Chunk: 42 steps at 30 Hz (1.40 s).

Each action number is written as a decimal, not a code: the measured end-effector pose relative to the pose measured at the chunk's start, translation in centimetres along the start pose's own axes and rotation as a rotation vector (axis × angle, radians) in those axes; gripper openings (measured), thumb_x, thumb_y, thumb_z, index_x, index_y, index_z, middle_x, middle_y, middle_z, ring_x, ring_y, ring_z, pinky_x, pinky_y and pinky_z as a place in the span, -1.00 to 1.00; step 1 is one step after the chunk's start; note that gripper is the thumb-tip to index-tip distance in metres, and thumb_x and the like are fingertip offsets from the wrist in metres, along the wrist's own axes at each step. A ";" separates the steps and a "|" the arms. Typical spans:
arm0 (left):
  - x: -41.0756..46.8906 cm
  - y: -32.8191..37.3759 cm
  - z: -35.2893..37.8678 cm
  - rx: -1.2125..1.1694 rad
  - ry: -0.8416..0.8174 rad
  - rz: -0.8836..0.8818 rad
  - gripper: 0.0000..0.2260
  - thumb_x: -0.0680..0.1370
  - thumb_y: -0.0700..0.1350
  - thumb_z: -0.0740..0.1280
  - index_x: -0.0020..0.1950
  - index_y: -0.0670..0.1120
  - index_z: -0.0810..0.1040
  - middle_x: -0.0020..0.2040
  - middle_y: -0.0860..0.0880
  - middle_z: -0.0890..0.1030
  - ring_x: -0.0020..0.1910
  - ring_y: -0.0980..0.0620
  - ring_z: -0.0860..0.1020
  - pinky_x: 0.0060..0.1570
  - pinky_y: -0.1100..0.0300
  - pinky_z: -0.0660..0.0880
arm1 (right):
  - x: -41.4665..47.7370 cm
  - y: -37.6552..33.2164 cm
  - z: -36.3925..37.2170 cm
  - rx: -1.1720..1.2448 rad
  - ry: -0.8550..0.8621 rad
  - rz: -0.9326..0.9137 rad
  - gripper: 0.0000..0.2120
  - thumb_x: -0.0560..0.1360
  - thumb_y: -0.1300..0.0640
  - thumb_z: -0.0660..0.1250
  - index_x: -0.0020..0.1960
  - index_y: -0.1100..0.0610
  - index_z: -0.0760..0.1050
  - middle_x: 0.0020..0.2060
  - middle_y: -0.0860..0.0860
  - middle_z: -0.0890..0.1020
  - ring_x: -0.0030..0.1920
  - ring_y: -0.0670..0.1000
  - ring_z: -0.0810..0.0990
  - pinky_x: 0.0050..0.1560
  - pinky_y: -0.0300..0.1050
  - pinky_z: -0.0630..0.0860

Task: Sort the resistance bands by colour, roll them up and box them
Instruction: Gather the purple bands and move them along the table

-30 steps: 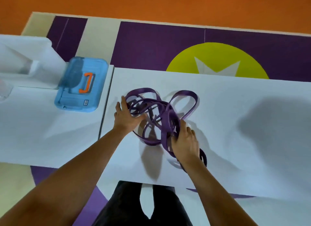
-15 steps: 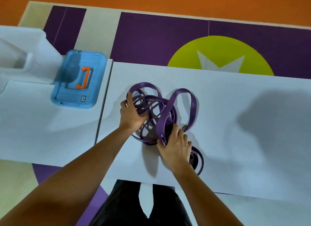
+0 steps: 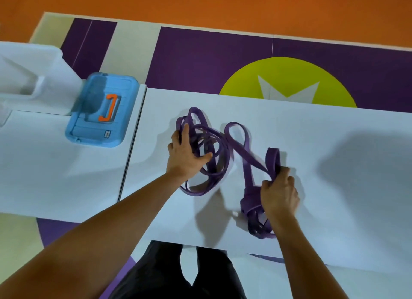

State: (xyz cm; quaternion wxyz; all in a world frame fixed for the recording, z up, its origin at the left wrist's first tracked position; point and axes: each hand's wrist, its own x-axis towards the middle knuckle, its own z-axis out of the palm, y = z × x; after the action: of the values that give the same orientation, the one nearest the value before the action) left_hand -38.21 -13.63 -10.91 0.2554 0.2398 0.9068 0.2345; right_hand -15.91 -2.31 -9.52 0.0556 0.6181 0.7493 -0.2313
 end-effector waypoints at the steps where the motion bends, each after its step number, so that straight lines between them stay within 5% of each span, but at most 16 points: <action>1: -0.2 0.6 0.5 0.018 -0.015 0.015 0.06 0.36 0.27 0.52 0.64 0.05 -0.06 0.56 -0.16 0.13 0.45 -0.31 0.24 0.39 -0.18 0.33 | 0.5 0.6 -0.4 0.005 -0.005 0.043 -0.62 0.57 0.17 0.26 0.34 0.20 0.27 0.04 0.21 0.52 -0.02 0.31 0.59 -0.06 0.15 0.51; 6: -1.3 2.6 3.3 0.202 -0.131 0.042 0.20 0.25 0.47 0.47 0.64 0.12 -0.18 0.64 -0.16 -0.13 0.58 -0.34 -0.01 0.42 -0.30 0.28 | 1.1 0.4 -0.3 0.093 -0.075 0.058 -0.61 0.56 -0.02 0.28 0.26 0.17 0.31 0.00 0.13 0.44 -0.02 0.31 0.58 0.02 0.18 0.56; 11: -1.2 3.0 5.5 0.355 -0.100 -0.004 0.23 0.27 0.40 0.51 0.63 0.11 -0.26 0.62 -0.23 -0.30 0.58 -0.41 -0.10 0.40 -0.29 0.31 | 0.2 -2.3 2.3 0.070 -0.204 0.053 -0.19 0.40 -0.42 0.35 0.38 0.13 0.25 0.14 0.13 0.49 0.17 0.24 0.53 0.17 0.15 0.51; 16: -1.0 2.7 7.2 0.262 0.048 -0.038 0.16 0.34 0.18 0.59 0.63 0.13 -0.20 0.61 -0.26 -0.24 0.56 -0.43 0.00 0.39 -0.25 0.40 | 1.2 -4.5 4.4 0.116 -0.248 0.163 -0.27 0.41 -0.32 0.42 0.29 0.13 0.21 0.08 0.14 0.53 0.08 0.24 0.56 0.12 0.17 0.56; 19: -1.2 2.1 6.8 0.089 0.147 -0.146 0.15 0.36 -0.09 0.60 0.63 0.17 -0.21 0.61 -0.26 -0.21 0.52 -0.40 0.10 0.31 -0.17 0.46 | 1.2 -5.5 5.0 0.180 -0.260 0.178 -0.46 0.49 -0.08 0.44 0.19 0.12 0.18 -0.02 0.11 0.59 -0.11 0.18 0.53 -0.05 0.05 0.54; 22: -0.3 0.3 4.8 -0.024 0.193 -0.226 0.13 0.34 -0.28 0.57 0.64 0.12 -0.14 0.53 -0.29 0.06 0.38 -0.38 0.32 0.30 -0.19 0.47 | 1.0 -5.6 5.5 0.222 -0.297 0.156 -0.58 0.48 0.04 0.43 0.18 0.17 0.30 -0.06 0.08 0.56 -0.03 0.21 0.60 0.01 0.06 0.56; 26: 0.7 -2.1 1.5 -0.102 0.130 -0.284 -0.05 0.38 -0.24 0.55 0.61 0.05 0.06 0.29 -0.20 0.32 0.10 -0.26 0.54 0.13 -0.06 0.55 | 0.7 -4.9 5.4 0.272 -0.302 0.110 -0.73 0.47 0.04 0.35 0.07 0.18 0.46 -0.13 0.08 0.63 -0.15 0.16 0.63 -0.04 0.09 0.63; 32: -0.6 -4.2 -1.4 -0.119 0.095 -0.276 -0.45 0.38 -0.20 0.47 0.32 0.01 0.38 0.07 -0.11 0.56 -0.07 -0.13 0.57 -0.13 0.07 0.48 | 0.7 -4.6 2.8 0.251 -0.154 -0.105 -0.90 0.49 0.17 0.31 -0.02 0.16 0.45 -0.26 0.02 0.57 -0.25 0.11 0.58 -0.20 -0.05 0.51; 42: -10.2 -10.4 -8.8 -0.157 0.276 -0.308 -0.47 0.32 -0.13 0.47 0.26 0.04 0.42 0.02 -0.01 0.59 -0.05 -0.12 0.59 -0.06 -0.03 0.58 | -4.3 -14.1 1.7 -0.051 -0.220 -0.550 -0.86 0.45 0.15 0.37 0.00 0.09 0.48 -0.15 -0.01 0.56 -0.21 0.10 0.55 -0.20 -0.10 0.46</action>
State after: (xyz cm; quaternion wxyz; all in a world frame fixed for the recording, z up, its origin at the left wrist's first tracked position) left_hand -38.90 -29.98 -6.34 0.1794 0.0435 0.9380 0.2934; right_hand -28.72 -8.69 -5.49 0.0875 0.3614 0.8837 -0.2844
